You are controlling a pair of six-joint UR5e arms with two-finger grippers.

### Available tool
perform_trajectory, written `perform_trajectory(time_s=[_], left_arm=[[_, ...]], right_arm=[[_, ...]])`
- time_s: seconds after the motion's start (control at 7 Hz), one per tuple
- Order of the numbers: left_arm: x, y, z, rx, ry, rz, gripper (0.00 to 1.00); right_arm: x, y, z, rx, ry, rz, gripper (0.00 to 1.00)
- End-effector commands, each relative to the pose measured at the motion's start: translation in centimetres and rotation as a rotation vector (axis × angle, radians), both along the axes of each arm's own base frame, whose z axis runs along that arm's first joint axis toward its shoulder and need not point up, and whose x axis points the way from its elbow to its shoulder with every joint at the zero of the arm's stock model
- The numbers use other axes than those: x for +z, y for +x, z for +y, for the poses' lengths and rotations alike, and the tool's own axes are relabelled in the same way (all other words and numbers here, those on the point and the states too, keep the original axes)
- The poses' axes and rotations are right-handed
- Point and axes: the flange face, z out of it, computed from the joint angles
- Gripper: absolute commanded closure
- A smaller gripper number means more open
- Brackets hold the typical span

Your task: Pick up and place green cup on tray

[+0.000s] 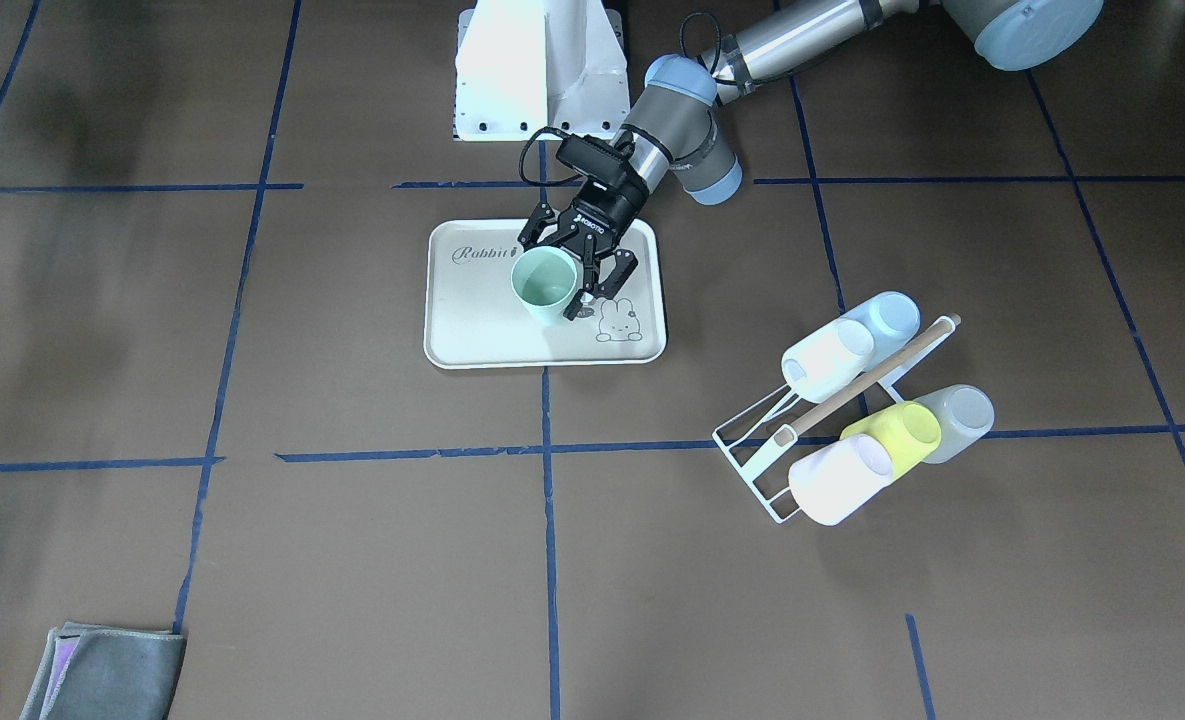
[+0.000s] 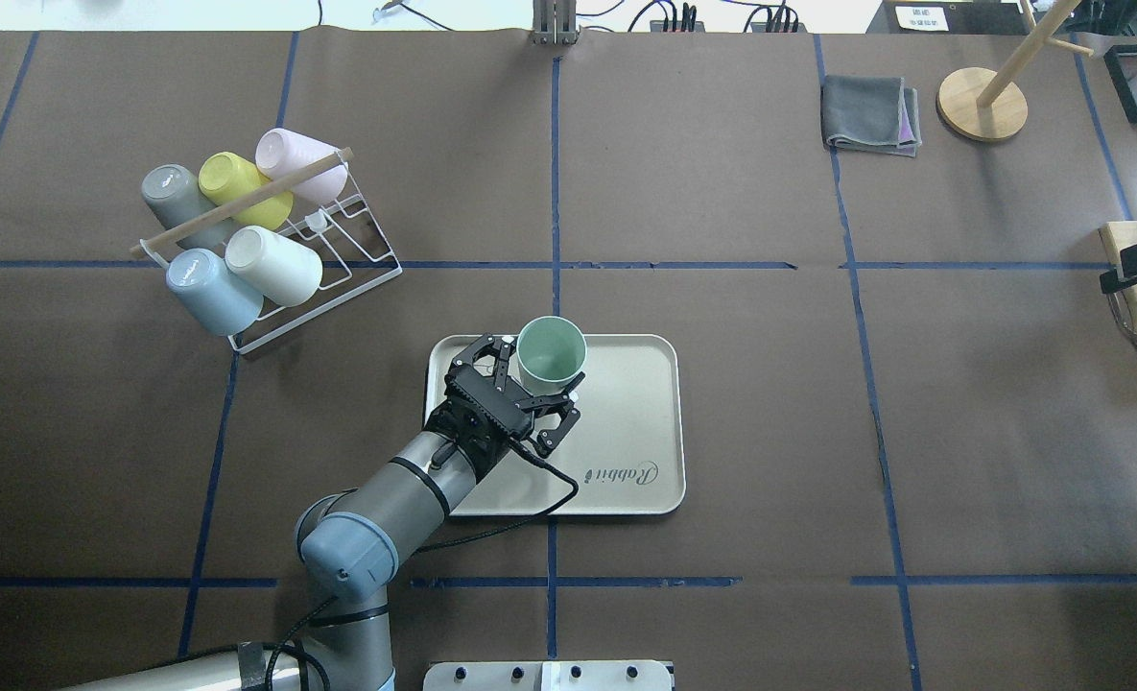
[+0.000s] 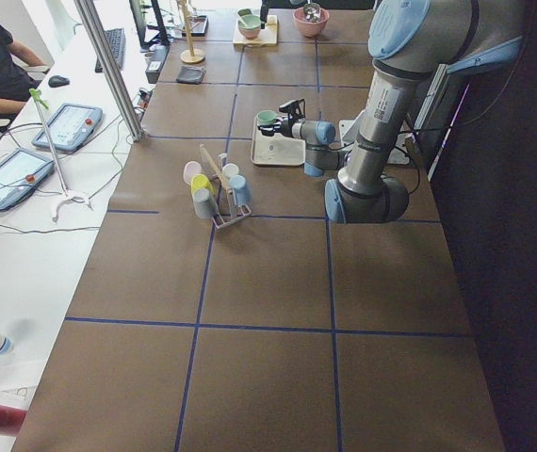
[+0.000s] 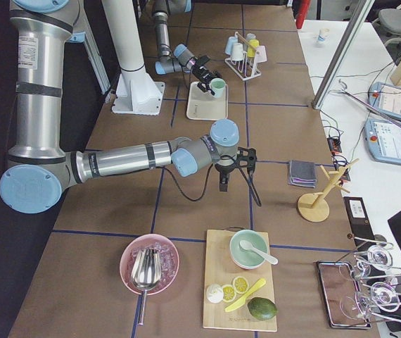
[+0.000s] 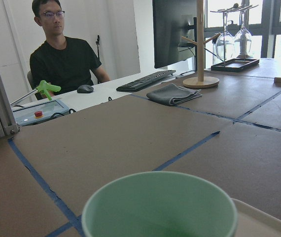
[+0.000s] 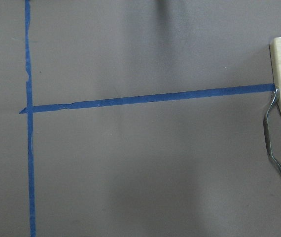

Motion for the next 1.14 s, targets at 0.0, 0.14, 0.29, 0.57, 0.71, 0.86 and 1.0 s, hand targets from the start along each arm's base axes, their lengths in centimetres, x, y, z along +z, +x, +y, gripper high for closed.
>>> perform_trajectory(time_s=[0.0,0.14,0.29,0.57,0.71,0.86,1.0], left_arm=[[0.44,0.24,0.57,0.008,0.002,-0.011,0.19],[0.55,0.34,0.76,0.011,0.001,-0.014,0.19],[0.45,0.36,0.76,0.011,0.002,-0.012,0.18],[0.36,0.35,0.65,0.009,0.002,-0.012,0.1],[0.36,0.4,0.75,0.011,0.002,-0.012,0.07],[0.28,0.34,0.76,0.011,0.002,-0.009,0.05],[0.0,0.29,0.77,0.011,0.003,-0.006,0.01]], right_arm=[[-0.05,-0.01,-0.03,0.0,0.001,0.0,0.0],[-0.03,-0.01,-0.03,0.0,0.0,0.0,0.0],[0.05,0.0,-0.04,0.001,-0.002,0.002,0.0],[0.04,-0.01,-0.04,0.0,-0.002,0.0,0.0],[0.12,-0.01,-0.04,0.0,-0.003,0.001,0.0],[0.12,-0.01,-0.04,0.0,-0.003,0.001,0.0],[0.12,-0.01,-0.04,0.0,-0.003,0.001,0.0]])
